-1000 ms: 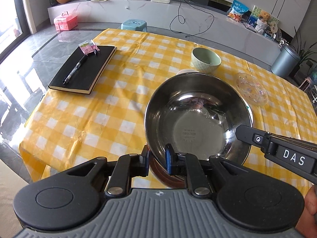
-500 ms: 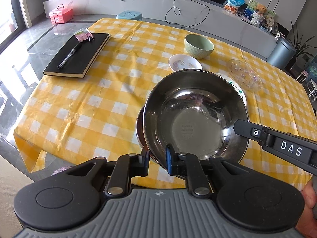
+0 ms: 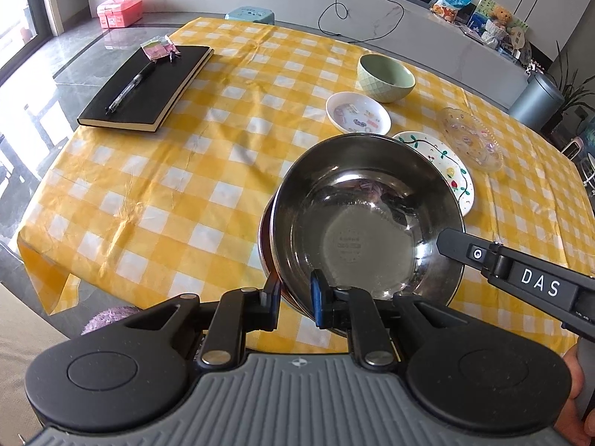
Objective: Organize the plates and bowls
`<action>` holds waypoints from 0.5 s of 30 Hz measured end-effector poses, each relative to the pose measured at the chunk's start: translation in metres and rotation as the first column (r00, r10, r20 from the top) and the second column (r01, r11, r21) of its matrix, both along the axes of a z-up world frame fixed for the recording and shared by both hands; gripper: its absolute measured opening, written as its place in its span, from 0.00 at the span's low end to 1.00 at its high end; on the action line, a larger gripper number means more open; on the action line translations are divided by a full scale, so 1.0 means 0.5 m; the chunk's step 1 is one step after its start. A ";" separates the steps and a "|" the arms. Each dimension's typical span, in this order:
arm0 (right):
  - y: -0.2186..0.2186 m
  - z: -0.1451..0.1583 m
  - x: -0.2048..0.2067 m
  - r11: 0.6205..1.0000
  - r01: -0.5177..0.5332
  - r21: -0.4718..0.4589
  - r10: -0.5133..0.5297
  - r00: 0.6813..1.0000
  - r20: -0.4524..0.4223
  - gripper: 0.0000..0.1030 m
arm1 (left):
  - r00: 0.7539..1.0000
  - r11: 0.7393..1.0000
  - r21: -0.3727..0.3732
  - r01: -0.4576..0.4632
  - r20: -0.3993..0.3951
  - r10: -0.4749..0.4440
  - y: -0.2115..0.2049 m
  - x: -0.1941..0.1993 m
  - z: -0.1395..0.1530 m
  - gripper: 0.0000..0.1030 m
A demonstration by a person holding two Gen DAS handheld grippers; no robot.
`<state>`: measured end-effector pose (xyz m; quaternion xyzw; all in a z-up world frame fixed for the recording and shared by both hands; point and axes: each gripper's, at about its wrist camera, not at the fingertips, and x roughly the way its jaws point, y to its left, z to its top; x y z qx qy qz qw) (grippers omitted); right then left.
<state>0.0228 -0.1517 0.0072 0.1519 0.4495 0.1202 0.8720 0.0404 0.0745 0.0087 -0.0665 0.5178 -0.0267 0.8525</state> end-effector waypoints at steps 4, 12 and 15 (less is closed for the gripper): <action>0.005 -0.008 0.009 1.000 0.004 0.005 -0.004 1.000 -0.007 0.05 | 1.000 1.000 -0.005 -0.010 -0.007 0.010 0.004 0.005 -0.005 0.19; 0.014 -0.024 0.022 1.000 0.011 -0.010 -0.011 1.000 -0.017 0.04 | 1.000 1.000 -0.002 -0.018 -0.021 0.018 0.007 0.017 -0.012 0.21; 0.015 -0.030 0.023 1.000 0.014 -0.010 -0.015 1.000 -0.026 0.05 | 1.000 1.000 0.004 -0.018 -0.021 0.018 0.005 0.019 -0.014 0.23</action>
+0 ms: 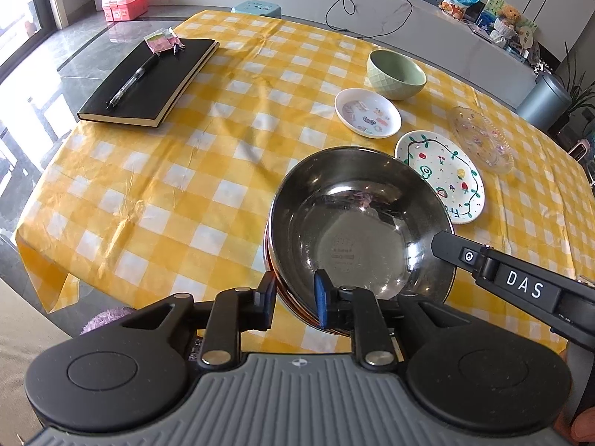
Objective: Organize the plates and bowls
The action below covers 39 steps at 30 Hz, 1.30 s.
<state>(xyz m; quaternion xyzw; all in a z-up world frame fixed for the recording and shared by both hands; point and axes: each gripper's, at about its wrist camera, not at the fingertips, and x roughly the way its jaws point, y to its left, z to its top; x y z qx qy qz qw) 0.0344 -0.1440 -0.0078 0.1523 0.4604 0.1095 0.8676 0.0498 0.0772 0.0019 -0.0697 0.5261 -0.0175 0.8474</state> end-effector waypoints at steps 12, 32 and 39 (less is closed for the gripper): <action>0.006 -0.017 0.006 1.000 0.006 -0.006 -0.006 1.000 -0.001 0.06 | 1.000 1.000 0.013 -0.005 0.014 0.005 0.001 0.005 -0.014 0.24; -0.049 0.021 -0.009 0.995 0.075 0.062 -0.079 0.995 0.067 0.31 | 0.986 1.000 0.001 0.001 0.164 -0.002 -0.003 0.009 0.059 0.44; -0.082 0.034 -0.004 0.992 0.127 0.014 -0.128 0.986 0.108 0.42 | 0.977 0.996 0.038 0.083 0.193 -0.089 -0.046 0.040 0.076 0.45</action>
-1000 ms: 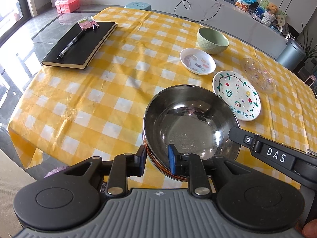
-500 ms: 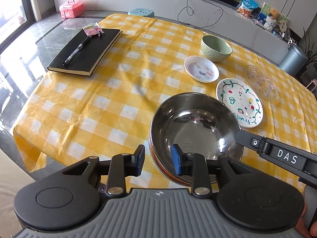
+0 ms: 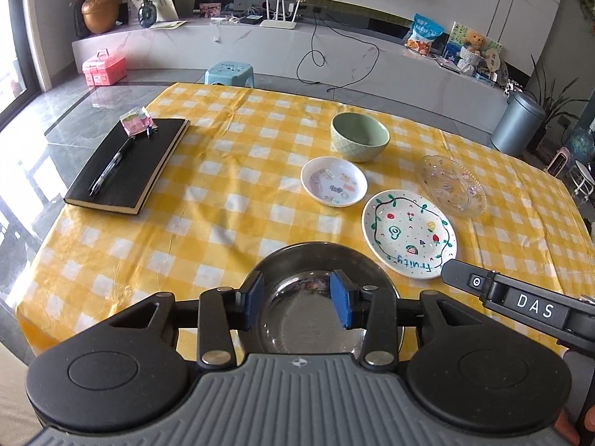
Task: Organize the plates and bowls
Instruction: 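Move both tools to the pale green bowl and grip its rim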
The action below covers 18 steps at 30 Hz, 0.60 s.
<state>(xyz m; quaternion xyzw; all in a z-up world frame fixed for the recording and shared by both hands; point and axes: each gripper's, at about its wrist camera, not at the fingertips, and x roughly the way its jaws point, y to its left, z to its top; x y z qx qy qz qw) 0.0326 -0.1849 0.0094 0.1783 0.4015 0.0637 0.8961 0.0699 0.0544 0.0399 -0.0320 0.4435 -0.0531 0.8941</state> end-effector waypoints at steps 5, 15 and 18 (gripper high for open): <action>-0.011 0.003 0.018 0.998 -0.001 -0.064 0.002 1.000 0.020 0.56 | 0.999 0.998 0.024 0.053 0.002 -0.053 -0.025 0.032 0.007 0.48; -0.026 0.016 0.083 0.983 0.068 -0.173 -0.053 0.995 0.090 0.75 | 0.990 0.987 0.070 0.143 -0.031 -0.141 -0.064 0.125 0.001 0.52; -0.026 0.014 0.118 0.979 0.065 -0.194 -0.049 0.995 0.085 0.75 | 0.986 0.984 0.061 0.166 -0.036 -0.164 -0.069 0.159 0.004 0.53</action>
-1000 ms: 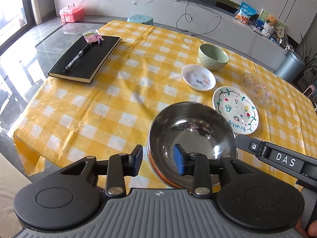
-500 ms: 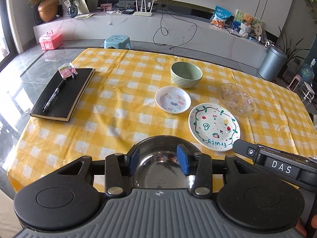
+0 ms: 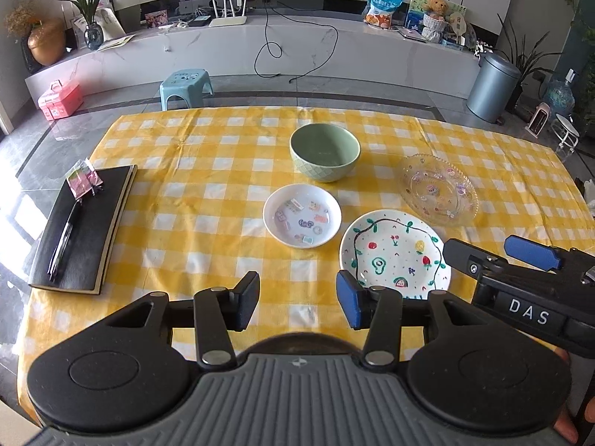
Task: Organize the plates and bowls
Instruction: 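Move both tools to the pale green bowl and grip its rim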
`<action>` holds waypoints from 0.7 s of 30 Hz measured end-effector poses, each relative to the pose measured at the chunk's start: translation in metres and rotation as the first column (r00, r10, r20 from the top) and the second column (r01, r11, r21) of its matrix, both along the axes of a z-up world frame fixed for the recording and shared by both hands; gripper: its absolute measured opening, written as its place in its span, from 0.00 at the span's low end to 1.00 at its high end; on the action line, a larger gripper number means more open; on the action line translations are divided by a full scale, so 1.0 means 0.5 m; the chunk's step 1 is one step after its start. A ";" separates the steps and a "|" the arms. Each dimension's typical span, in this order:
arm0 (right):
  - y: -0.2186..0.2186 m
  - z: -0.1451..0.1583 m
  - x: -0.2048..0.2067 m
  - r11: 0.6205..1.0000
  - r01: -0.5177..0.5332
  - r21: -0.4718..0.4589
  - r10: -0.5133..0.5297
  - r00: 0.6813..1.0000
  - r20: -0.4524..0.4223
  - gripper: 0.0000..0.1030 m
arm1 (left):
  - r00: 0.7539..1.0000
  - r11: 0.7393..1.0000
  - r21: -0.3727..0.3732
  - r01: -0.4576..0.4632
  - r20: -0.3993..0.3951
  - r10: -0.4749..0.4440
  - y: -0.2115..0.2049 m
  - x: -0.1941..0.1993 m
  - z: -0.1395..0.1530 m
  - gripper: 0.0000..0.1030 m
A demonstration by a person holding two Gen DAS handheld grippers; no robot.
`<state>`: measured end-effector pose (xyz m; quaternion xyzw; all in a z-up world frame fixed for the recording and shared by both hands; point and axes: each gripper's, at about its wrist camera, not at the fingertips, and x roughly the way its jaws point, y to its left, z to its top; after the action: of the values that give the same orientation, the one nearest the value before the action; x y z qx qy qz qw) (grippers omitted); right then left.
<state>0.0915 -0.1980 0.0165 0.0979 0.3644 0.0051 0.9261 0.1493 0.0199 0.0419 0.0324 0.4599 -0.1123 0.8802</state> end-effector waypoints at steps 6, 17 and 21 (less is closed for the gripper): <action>0.000 -0.015 0.080 1.000 -0.003 -0.009 0.002 1.000 -0.030 0.75 | 0.999 0.998 0.049 0.046 0.013 -0.047 -0.019 0.078 -0.004 0.54; -0.024 -0.048 0.259 0.998 0.026 0.064 -0.015 0.987 -0.161 0.69 | 0.997 0.997 -0.071 0.027 -0.069 -0.032 -0.012 0.257 -0.050 0.56; -0.015 -0.053 0.326 0.996 0.028 0.087 -0.012 0.984 -0.179 0.58 | 0.996 0.994 -0.107 -0.034 -0.086 0.025 -0.005 0.323 -0.064 0.56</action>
<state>0.2544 -0.2057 -0.0101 0.1429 0.4440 0.0032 0.8845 0.3107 0.0174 0.0098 -0.0271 0.4905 -0.1256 0.8619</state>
